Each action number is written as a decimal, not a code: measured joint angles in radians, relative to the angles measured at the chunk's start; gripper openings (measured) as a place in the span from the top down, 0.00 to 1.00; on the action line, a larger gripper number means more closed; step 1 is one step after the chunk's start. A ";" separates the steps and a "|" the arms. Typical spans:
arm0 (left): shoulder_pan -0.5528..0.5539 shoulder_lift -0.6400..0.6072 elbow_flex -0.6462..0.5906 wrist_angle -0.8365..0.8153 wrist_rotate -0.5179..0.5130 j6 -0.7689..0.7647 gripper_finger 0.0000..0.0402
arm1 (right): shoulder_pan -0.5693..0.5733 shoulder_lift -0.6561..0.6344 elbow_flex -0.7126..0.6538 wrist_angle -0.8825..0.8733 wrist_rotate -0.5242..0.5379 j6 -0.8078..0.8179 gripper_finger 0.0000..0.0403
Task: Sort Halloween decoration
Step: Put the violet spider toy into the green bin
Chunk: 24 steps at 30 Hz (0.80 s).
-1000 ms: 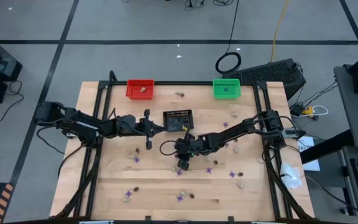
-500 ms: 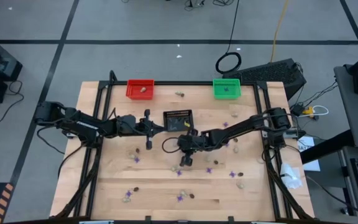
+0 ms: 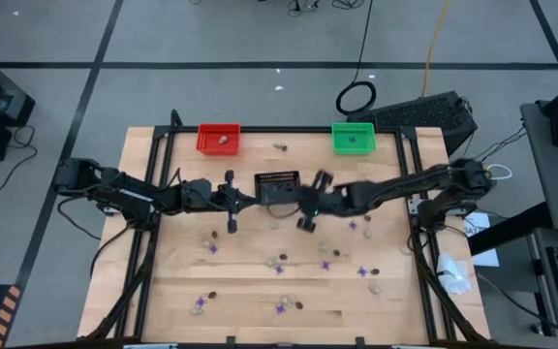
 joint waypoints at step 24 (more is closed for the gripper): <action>0.001 0.000 0.083 -0.255 -0.028 -0.080 1.00 | -0.894 -0.065 -0.135 0.119 -0.222 -0.333 1.00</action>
